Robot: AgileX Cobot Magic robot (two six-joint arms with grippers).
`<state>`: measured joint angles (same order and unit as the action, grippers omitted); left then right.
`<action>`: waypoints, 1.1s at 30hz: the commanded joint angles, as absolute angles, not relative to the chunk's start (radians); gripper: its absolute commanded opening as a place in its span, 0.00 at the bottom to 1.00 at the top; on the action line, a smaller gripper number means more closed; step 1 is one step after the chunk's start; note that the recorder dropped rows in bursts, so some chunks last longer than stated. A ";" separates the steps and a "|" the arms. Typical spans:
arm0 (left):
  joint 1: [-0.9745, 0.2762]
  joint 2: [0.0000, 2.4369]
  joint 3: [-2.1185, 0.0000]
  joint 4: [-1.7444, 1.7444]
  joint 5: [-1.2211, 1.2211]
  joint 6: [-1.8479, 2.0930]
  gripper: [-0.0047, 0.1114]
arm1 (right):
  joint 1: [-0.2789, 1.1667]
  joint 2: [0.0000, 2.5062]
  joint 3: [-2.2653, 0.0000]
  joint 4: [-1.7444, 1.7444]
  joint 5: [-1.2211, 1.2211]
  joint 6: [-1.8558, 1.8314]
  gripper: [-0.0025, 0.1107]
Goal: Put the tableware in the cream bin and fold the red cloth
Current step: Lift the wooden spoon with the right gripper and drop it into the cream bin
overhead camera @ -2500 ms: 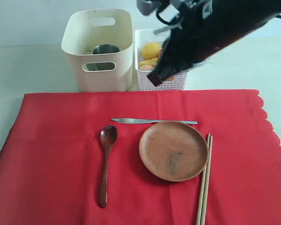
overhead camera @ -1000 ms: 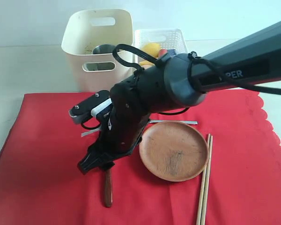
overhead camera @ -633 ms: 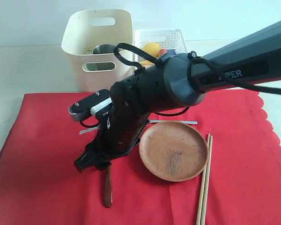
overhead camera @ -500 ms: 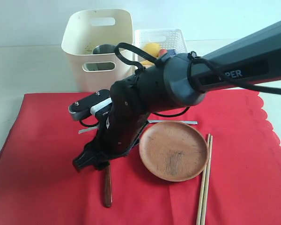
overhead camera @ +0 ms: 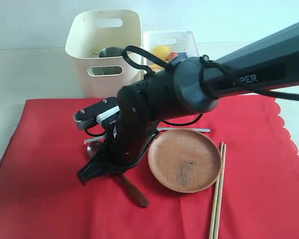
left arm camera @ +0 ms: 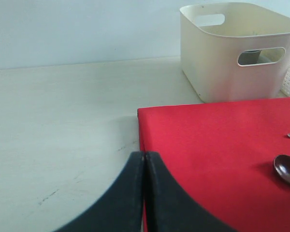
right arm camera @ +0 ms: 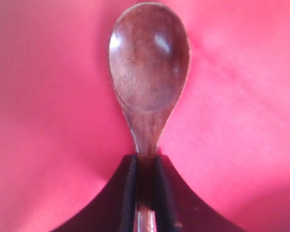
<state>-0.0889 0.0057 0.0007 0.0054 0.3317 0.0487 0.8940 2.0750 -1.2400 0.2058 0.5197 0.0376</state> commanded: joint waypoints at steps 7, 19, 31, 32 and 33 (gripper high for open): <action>-0.087 0.000 0.000 0.000 0.324 0.049 0.06 | 0.896 1.949 -1.244 0.208 0.498 0.035 0.02; -0.087 0.000 0.000 0.000 0.324 0.049 0.06 | 0.894 1.861 -1.244 0.113 0.147 0.027 0.02; -0.087 0.000 0.000 0.000 0.324 0.049 0.06 | 0.787 1.865 -1.244 0.053 -0.239 0.027 0.02; -0.087 0.000 0.000 0.000 0.324 0.049 0.06 | 0.776 1.865 -1.244 0.053 -0.251 0.027 0.02; -0.087 0.000 0.000 0.000 0.324 0.049 0.06 | 0.763 1.865 -1.244 0.053 -0.269 0.027 0.02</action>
<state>-0.0889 0.0057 0.0007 0.0054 0.3317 0.0487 0.7954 1.8743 -1.2400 0.0573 -0.2030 0.0332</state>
